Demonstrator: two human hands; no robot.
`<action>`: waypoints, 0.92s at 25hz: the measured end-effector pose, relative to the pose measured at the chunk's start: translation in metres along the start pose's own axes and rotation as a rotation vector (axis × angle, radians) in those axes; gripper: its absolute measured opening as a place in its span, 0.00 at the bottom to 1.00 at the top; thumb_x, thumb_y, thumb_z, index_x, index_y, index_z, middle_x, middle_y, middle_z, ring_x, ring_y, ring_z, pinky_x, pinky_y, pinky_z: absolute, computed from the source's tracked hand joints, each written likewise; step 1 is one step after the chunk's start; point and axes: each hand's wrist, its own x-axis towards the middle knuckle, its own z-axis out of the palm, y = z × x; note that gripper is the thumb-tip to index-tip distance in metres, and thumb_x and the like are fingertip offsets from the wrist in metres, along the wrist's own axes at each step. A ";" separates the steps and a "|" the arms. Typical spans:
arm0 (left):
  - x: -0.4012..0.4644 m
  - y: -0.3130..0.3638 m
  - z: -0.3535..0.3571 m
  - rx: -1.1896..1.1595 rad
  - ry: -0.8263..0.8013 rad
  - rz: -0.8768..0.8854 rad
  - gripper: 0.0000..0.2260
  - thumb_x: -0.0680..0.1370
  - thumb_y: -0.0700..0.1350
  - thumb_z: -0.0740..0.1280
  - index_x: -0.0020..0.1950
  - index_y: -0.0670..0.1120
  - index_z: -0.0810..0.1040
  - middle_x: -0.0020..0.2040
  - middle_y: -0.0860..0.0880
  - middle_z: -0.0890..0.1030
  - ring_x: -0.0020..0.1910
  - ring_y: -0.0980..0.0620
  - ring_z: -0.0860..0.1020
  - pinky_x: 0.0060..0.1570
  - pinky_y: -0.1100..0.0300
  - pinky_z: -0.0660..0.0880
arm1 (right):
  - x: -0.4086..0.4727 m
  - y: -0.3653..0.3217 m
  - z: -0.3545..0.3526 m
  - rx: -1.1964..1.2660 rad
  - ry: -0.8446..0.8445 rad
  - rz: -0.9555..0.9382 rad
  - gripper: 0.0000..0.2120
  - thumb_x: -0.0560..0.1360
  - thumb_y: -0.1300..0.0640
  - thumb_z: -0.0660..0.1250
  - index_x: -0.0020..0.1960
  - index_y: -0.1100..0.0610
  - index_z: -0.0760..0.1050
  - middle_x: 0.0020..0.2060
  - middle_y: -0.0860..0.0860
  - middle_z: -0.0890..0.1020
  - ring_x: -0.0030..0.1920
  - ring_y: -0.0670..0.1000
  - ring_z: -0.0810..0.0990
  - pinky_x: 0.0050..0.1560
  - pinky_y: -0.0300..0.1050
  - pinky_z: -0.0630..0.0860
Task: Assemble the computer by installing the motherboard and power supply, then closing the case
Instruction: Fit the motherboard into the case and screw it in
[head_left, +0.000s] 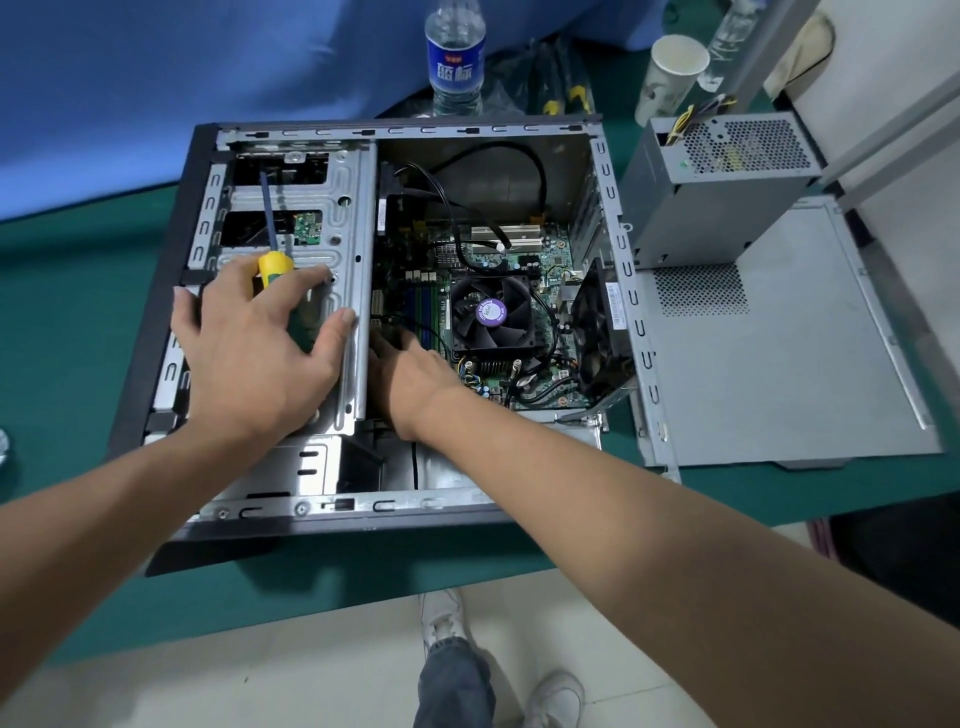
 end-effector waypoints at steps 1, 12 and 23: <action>0.000 0.000 0.000 -0.002 0.000 0.000 0.25 0.74 0.63 0.60 0.67 0.54 0.77 0.69 0.42 0.69 0.72 0.43 0.65 0.75 0.39 0.44 | 0.000 -0.001 -0.001 -0.004 -0.010 -0.002 0.31 0.76 0.64 0.64 0.77 0.57 0.58 0.71 0.58 0.64 0.71 0.61 0.64 0.67 0.53 0.69; 0.000 0.000 -0.001 -0.003 -0.008 -0.004 0.25 0.74 0.64 0.60 0.67 0.55 0.77 0.68 0.42 0.69 0.72 0.43 0.64 0.76 0.39 0.44 | 0.012 0.005 -0.011 0.018 0.323 0.151 0.20 0.76 0.71 0.58 0.67 0.62 0.69 0.55 0.58 0.80 0.61 0.59 0.73 0.47 0.49 0.71; -0.001 0.001 -0.003 0.007 -0.017 -0.008 0.26 0.74 0.64 0.59 0.68 0.55 0.76 0.69 0.42 0.69 0.72 0.43 0.64 0.76 0.40 0.43 | 0.044 0.037 -0.031 -0.205 0.251 -0.026 0.10 0.76 0.67 0.60 0.51 0.55 0.75 0.56 0.56 0.80 0.59 0.57 0.76 0.57 0.48 0.68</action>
